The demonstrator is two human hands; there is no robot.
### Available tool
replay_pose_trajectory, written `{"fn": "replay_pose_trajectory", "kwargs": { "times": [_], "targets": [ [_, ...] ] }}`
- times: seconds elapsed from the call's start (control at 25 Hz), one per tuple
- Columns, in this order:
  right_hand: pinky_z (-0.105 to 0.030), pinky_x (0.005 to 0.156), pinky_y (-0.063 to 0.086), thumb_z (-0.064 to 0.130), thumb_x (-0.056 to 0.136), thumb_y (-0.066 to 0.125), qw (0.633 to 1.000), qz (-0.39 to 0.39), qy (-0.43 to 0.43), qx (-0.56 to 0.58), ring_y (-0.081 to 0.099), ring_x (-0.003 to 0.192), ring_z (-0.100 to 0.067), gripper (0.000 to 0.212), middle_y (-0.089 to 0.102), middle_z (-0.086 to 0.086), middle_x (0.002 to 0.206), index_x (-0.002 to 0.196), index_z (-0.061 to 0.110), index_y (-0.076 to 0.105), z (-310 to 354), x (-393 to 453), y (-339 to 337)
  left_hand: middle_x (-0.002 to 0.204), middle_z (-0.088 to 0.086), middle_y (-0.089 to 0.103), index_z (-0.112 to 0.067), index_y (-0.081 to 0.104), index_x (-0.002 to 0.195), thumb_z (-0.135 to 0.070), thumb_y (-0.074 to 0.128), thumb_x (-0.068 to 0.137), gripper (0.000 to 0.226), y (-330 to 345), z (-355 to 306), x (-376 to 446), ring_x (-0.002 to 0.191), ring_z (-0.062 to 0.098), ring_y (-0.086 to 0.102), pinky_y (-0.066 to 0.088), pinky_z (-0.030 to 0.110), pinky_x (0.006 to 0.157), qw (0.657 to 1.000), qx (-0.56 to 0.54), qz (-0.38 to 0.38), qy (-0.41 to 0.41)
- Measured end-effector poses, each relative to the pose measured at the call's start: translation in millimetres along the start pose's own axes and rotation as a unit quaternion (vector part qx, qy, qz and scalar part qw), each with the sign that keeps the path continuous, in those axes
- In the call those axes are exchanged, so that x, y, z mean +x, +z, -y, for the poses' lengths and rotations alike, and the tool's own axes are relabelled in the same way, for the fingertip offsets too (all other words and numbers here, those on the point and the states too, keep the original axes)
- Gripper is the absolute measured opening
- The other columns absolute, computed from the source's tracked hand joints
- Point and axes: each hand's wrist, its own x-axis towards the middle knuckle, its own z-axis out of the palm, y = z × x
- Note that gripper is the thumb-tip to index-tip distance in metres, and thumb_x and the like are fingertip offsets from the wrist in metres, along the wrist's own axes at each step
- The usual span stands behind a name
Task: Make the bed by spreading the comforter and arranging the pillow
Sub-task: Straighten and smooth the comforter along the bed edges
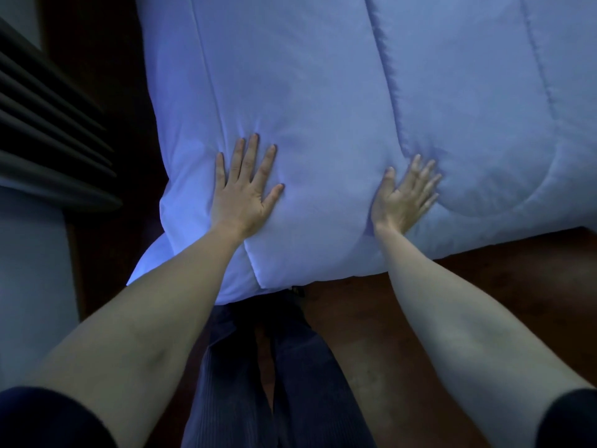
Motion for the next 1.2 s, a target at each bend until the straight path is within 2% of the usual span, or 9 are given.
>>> {"fn": "replay_pose_trajectory", "kwargs": {
  "times": [0.16, 0.4, 0.48, 0.56, 0.68, 0.76, 0.84, 0.96, 1.2],
  "targets": [
    [-0.045, 0.12, 0.009, 0.053, 0.095, 0.034, 0.995, -0.056, 0.079, 0.021, 0.01, 0.149, -0.028, 0.065, 0.015, -0.005, 0.161, 0.153, 0.023, 0.023, -21.3, -0.4, 1.7, 0.162, -0.001, -0.011, -0.033, -0.008, 0.153, -0.058, 0.017, 0.097, 0.066, -1.0, -1.5, -0.5, 0.15, 0.019, -0.01, -0.002, 0.05, 0.12, 1.0, 0.006, 0.001, -0.004],
    [-0.046, 0.12, 0.01, 0.048, 0.096, 0.036, 0.987, -0.068, 0.125, 0.079, 0.01, 0.149, -0.03, 0.069, 0.012, -0.012, 0.161, 0.153, 0.012, 0.021, -14.7, -3.0, -5.5, 0.162, -0.001, -0.012, -0.034, -0.007, 0.152, -0.06, 0.016, 0.095, 0.067, -7.8, -3.4, -4.4, 0.15, 0.016, -0.009, -0.004, 0.045, 0.121, 1.0, -0.004, 0.015, -0.02],
    [-0.046, 0.119, 0.011, 0.048, 0.094, 0.036, 0.989, -0.066, 0.063, 0.12, 0.013, 0.148, -0.033, 0.071, 0.016, -0.017, 0.159, 0.151, 0.005, 0.025, 0.7, -8.8, -11.6, 0.162, -0.001, -0.01, -0.031, -0.006, 0.153, -0.06, 0.015, 0.094, 0.069, -11.1, -2.4, -10.5, 0.15, 0.016, -0.007, -0.002, 0.043, 0.122, 1.0, -0.01, 0.017, -0.024],
    [-0.043, 0.118, 0.011, 0.046, 0.093, 0.037, 0.989, -0.03, -0.061, 0.128, 0.015, 0.147, -0.035, 0.071, 0.019, -0.019, 0.158, 0.149, 0.003, 0.028, 31.4, -16.7, -10.5, 0.162, -0.001, -0.008, -0.025, -0.004, 0.154, -0.06, 0.015, 0.094, 0.071, -16.0, 4.3, -13.9, 0.15, 0.016, -0.005, -0.001, 0.041, 0.122, 0.999, -0.012, 0.017, -0.025],
    [-0.042, 0.119, 0.005, 0.046, 0.093, 0.033, 0.967, 0.059, -0.232, 0.081, 0.01, 0.148, -0.034, 0.071, 0.014, -0.017, 0.16, 0.151, 0.006, 0.022, 99.6, -28.1, 0.5, 0.162, -0.002, -0.007, -0.02, -0.003, 0.154, -0.058, 0.017, 0.095, 0.073, -28.3, 24.2, -6.2, 0.15, 0.015, -0.005, -0.003, 0.038, 0.122, 0.998, -0.023, 0.007, -0.064],
    [-0.042, 0.119, 0.005, 0.045, 0.093, 0.03, 0.947, 0.097, -0.303, 0.036, 0.01, 0.148, -0.033, 0.069, 0.014, -0.013, 0.16, 0.151, 0.008, 0.023, 135.5, -44.0, 13.6, 0.162, -0.001, -0.006, -0.017, -0.001, 0.154, -0.056, 0.015, 0.094, 0.073, -34.8, 41.3, 3.1, 0.15, 0.015, -0.005, -0.003, 0.039, 0.122, 0.998, -0.024, 0.02, -0.063],
    [-0.048, 0.118, 0.01, 0.044, 0.092, 0.027, 0.94, 0.112, -0.322, -0.009, 0.017, 0.147, -0.033, 0.069, 0.022, -0.013, 0.159, 0.149, 0.007, 0.029, 156.9, -64.8, 31.3, 0.162, -0.001, -0.002, -0.016, 0.002, 0.154, -0.057, 0.008, 0.092, 0.074, -37.5, 59.8, 11.6, 0.15, 0.016, -0.001, 0.0, 0.04, 0.122, 0.999, -0.015, 0.026, -0.043],
    [-0.049, 0.118, 0.014, 0.041, 0.092, 0.03, 0.955, 0.071, -0.283, -0.059, 0.022, 0.146, -0.032, 0.065, 0.027, -0.011, 0.157, 0.148, 0.007, 0.034, 167.7, -79.4, 53.0, 0.162, -0.001, 0.0, -0.018, 0.003, 0.154, -0.059, -0.001, 0.086, 0.079, -37.4, 85.3, 41.6, 0.15, 0.015, 0.002, 0.004, 0.041, 0.123, 1.0, -0.02, 0.023, -0.006],
    [-0.044, 0.12, 0.009, 0.04, 0.094, 0.03, 0.962, 0.019, -0.25, -0.112, 0.019, 0.147, -0.026, 0.063, 0.024, -0.007, 0.159, 0.151, 0.012, 0.029, 169.8, -82.2, 63.8, 0.162, -0.001, -0.008, -0.023, -0.001, 0.154, -0.06, 0.013, 0.092, 0.074, -33.5, 130.4, 115.1, 0.15, 0.016, -0.006, -0.001, 0.04, 0.121, 0.993, -0.115, 0.014, 0.032]
  ]
}}
